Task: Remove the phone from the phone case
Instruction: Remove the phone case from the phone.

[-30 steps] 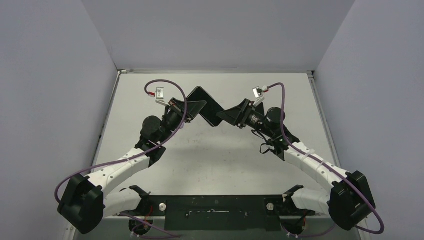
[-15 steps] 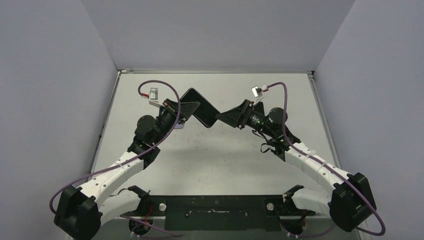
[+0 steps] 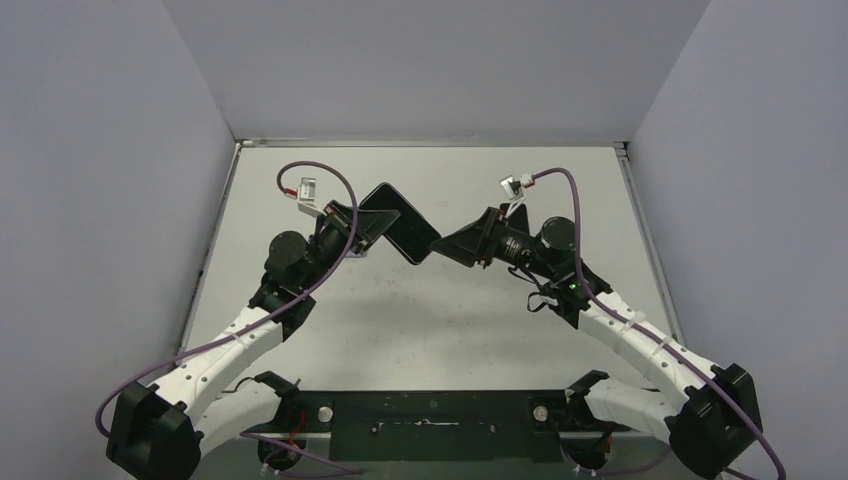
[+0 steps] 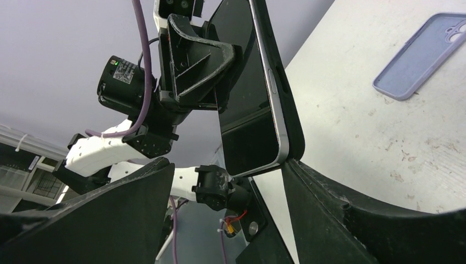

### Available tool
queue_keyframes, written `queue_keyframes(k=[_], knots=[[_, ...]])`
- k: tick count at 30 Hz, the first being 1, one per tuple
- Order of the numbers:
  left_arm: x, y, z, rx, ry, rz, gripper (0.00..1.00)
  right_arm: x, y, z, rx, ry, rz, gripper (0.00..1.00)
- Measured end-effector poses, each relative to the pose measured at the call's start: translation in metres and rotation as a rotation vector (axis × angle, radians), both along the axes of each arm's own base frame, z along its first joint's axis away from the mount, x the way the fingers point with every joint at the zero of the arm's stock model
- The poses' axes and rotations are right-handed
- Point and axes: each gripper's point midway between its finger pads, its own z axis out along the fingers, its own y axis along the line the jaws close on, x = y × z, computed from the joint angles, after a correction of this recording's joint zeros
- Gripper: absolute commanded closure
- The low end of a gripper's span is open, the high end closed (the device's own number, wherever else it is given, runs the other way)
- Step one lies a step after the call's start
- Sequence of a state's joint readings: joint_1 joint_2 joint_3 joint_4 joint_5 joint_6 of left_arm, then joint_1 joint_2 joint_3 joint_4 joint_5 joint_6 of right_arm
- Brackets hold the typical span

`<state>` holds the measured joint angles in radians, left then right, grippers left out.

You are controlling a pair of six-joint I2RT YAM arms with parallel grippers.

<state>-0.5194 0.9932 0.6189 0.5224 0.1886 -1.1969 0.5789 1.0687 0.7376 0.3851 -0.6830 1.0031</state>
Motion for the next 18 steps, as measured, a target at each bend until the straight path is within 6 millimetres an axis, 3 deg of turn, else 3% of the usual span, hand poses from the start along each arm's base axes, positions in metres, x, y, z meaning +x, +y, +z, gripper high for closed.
queue_keyframes(k=[10,18], knots=[[-0.001,-0.001,-0.002,0.004,0.000,-0.013,1.00,-0.003,0.002,-0.002,-0.013,-0.001,-0.010,0.26],[0.005,0.006,0.005,-0.033,-0.022,0.019,1.00,0.006,0.011,0.005,0.035,-0.023,-0.010,0.31]])
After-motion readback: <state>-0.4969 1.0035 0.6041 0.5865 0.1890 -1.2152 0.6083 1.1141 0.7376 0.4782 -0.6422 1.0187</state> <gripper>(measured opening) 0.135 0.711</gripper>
